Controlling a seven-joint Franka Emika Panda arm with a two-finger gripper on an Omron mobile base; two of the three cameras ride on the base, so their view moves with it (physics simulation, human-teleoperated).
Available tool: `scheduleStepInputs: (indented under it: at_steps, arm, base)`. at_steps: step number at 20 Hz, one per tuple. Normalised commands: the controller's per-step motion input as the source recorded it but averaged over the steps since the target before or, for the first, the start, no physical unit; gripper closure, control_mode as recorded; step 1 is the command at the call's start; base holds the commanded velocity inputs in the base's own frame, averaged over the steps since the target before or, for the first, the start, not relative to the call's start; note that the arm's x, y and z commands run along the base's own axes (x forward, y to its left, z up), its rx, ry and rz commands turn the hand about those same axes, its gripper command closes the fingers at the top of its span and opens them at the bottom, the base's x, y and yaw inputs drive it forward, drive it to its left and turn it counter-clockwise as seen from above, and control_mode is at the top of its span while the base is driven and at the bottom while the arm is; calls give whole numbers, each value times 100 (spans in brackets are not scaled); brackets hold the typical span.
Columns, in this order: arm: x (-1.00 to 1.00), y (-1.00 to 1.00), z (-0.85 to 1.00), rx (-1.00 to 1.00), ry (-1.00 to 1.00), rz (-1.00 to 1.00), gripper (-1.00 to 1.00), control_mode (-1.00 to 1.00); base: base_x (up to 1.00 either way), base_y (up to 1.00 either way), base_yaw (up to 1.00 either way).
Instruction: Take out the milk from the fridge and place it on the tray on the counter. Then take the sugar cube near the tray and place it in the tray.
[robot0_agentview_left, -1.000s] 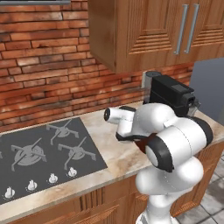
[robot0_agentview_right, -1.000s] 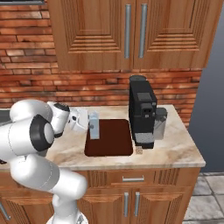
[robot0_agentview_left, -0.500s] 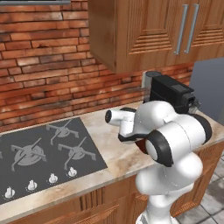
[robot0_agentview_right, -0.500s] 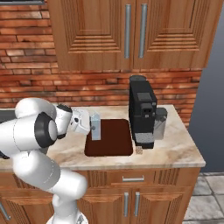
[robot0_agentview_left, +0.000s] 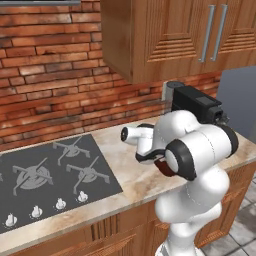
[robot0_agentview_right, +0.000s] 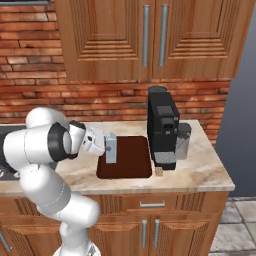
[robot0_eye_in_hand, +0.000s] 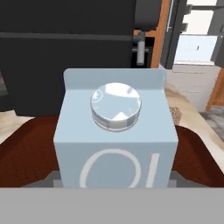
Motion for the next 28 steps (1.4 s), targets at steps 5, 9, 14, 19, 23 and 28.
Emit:
scheduleStepInputs:
  at_steps: [5,9,14,19,23,28]
  arm:
    - [0,0,-35,0,-4,-3,100,-100]
    - [0,1,-46,0,-4,-2,100,-100]
    - [0,13,-60,0,-5,-4,100,-100]
    - [0,18,-53,0,-5,-5,-100,-100]
    - [-7,0,-17,0,-1,-3,-100,-100]
    - [-34,0,0,0,-2,0,-100,-100]
  base:
    - [0,0,0]
    - [0,0,0]
    - [0,0,0]
    - [0,0,0]
    - [0,0,0]
    - [0,0,0]
